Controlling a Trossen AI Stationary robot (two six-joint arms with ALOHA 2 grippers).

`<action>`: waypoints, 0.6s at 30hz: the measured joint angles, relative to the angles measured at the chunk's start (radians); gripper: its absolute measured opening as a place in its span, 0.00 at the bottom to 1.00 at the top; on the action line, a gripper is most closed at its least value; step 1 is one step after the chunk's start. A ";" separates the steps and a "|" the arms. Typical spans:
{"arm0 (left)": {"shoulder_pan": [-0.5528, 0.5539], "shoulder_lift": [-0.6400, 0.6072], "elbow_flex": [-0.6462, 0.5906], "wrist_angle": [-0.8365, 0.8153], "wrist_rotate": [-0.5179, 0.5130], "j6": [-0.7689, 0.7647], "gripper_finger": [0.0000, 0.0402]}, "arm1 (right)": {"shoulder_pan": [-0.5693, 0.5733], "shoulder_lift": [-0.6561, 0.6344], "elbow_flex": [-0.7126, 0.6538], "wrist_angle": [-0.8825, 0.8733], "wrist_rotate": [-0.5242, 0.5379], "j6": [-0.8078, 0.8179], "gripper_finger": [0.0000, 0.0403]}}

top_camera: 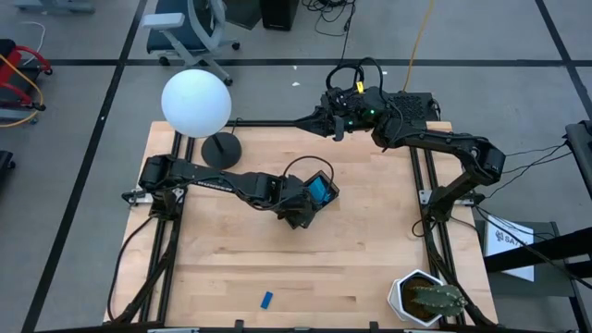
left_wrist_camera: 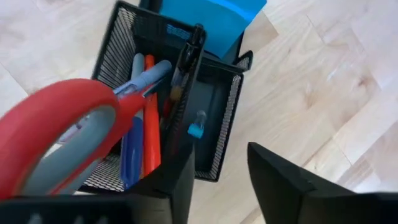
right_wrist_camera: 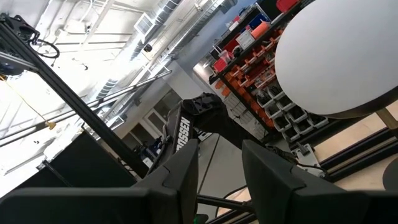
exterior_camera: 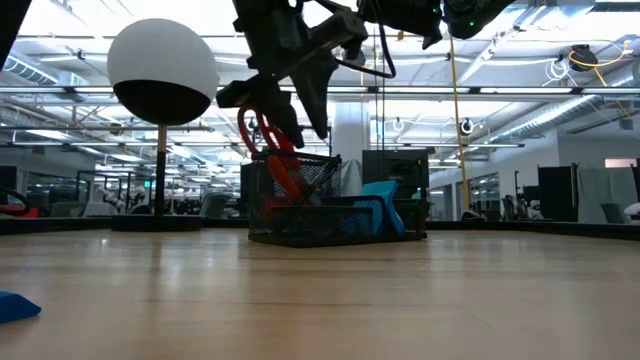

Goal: Pick and place office supplies into organizer
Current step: Put the blue eraser into the desk organizer

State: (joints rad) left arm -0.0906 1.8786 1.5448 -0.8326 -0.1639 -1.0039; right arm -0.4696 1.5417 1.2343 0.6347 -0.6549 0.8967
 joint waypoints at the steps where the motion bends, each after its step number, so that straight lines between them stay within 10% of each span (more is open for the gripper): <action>1: 0.000 0.000 0.000 0.000 -0.009 -0.001 0.40 | 0.000 0.000 0.000 0.000 0.000 0.000 0.29; 18: -0.051 0.000 0.000 -0.002 0.082 0.059 0.49 | 0.000 0.000 0.000 0.000 0.000 0.000 0.29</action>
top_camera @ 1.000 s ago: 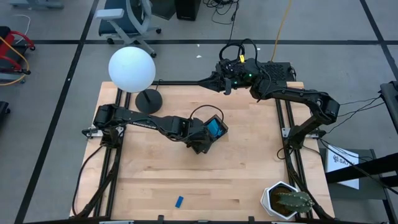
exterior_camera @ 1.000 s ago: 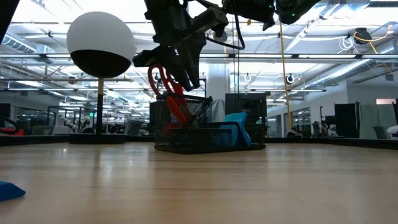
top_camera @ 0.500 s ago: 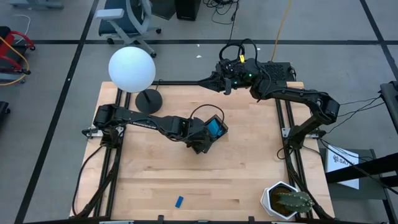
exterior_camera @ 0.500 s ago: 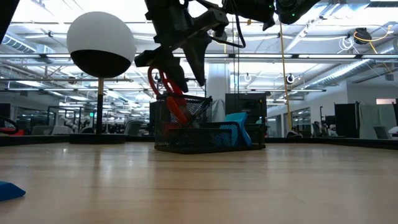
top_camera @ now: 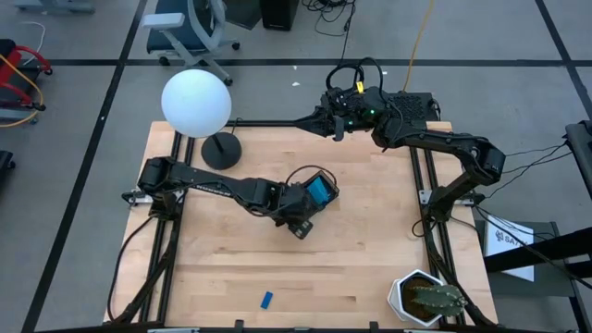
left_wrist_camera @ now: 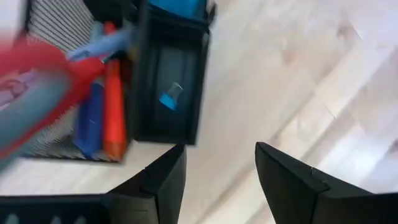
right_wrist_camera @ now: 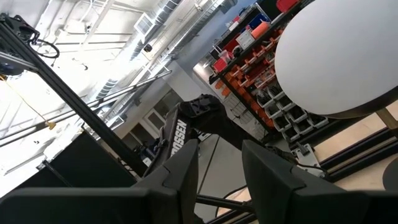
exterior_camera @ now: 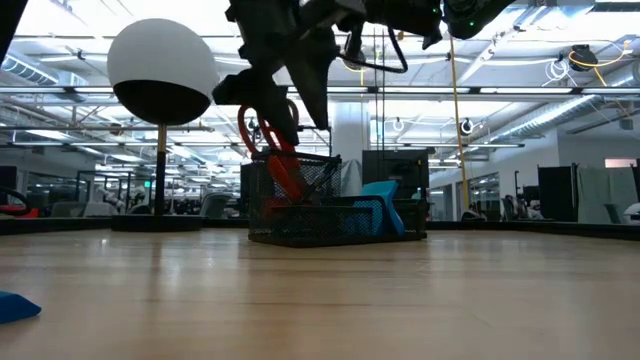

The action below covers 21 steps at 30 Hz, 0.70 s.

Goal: Pick and place office supplies into organizer
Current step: Put the blue eraser into the desk organizer

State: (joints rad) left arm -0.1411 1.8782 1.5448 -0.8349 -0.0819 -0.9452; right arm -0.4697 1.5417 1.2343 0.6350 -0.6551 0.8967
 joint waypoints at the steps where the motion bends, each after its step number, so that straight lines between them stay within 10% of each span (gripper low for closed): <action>1: -0.010 0.000 0.000 0.000 0.002 -0.009 0.49 | 0.000 0.000 0.000 0.000 0.000 0.000 0.29; 21: -0.208 -0.002 0.000 -0.007 0.004 -0.460 0.49 | 0.000 0.000 0.000 0.000 0.000 0.000 0.29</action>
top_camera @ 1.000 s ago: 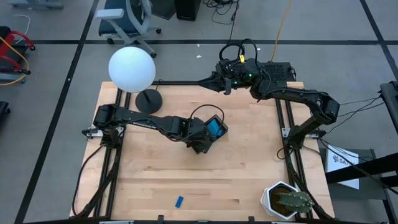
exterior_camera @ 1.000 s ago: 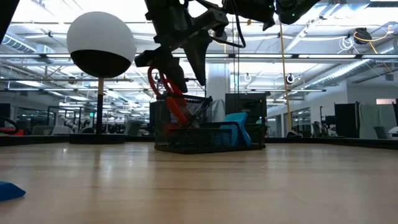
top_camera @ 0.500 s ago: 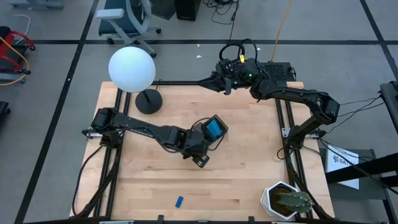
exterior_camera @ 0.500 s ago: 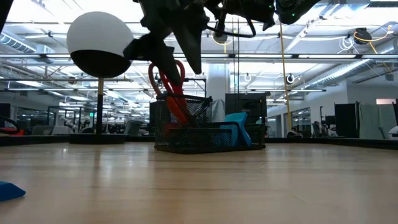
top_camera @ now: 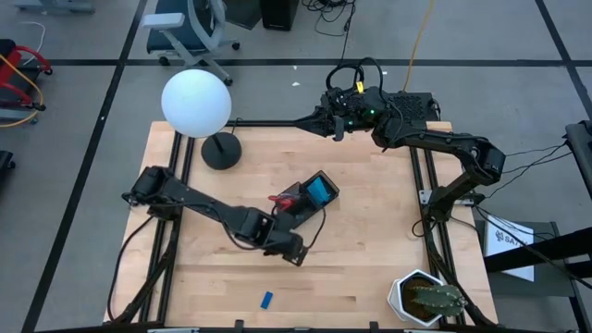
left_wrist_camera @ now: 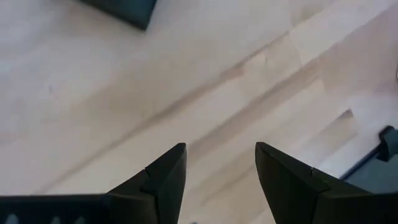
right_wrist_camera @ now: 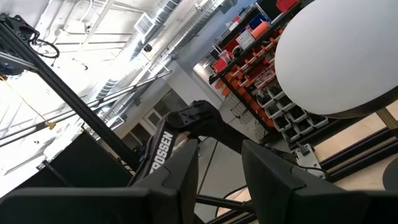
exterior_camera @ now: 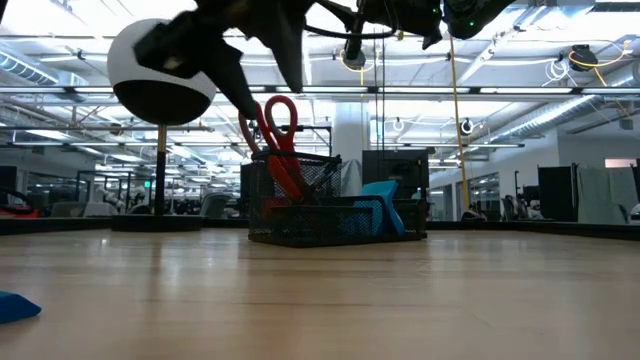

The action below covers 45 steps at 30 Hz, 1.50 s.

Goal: Pick and place office supplies into organizer
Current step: Put the blue eraser into the desk organizer

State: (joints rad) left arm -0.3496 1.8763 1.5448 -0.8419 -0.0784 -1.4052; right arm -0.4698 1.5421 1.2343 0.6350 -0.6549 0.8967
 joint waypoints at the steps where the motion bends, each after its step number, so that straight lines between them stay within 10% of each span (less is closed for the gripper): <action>1: -0.010 0.000 0.000 0.000 0.000 -0.017 0.49 | 0.000 0.000 0.000 0.000 0.000 0.000 0.29; 31: -0.266 0.088 0.005 -0.066 0.186 -0.397 0.49 | 0.000 0.000 0.000 0.000 0.000 0.000 0.29; 45: -0.282 0.256 0.190 -0.131 0.205 -0.491 0.49 | 0.000 0.000 0.000 0.000 0.000 0.000 0.29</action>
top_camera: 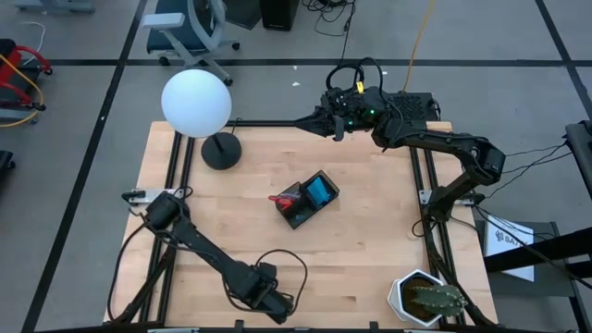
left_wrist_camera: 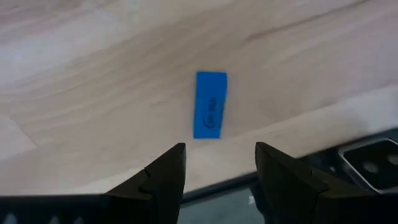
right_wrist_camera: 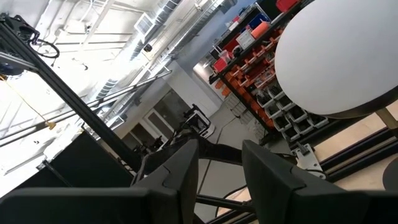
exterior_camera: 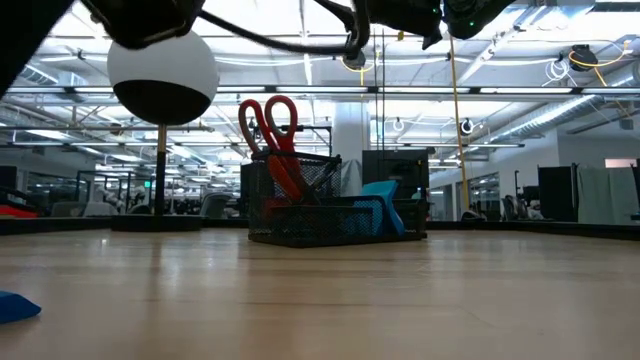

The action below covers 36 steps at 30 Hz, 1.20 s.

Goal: Pick and place office supplies into organizer
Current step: Put the blue eraser into the desk organizer

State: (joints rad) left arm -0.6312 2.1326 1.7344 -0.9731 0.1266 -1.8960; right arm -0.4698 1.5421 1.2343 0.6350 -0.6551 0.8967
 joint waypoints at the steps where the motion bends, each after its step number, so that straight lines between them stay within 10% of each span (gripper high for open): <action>1: 0.000 0.005 0.000 -0.003 0.001 -0.001 0.49 | 0.000 0.000 0.000 0.000 0.000 0.000 0.29; 36: 0.050 0.159 0.003 0.044 0.108 0.091 0.49 | 0.000 0.000 0.000 -0.008 0.000 0.000 0.29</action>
State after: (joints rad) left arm -0.5816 2.2915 1.7378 -0.9287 0.2344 -1.8052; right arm -0.4698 1.5421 1.2343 0.6274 -0.6551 0.8964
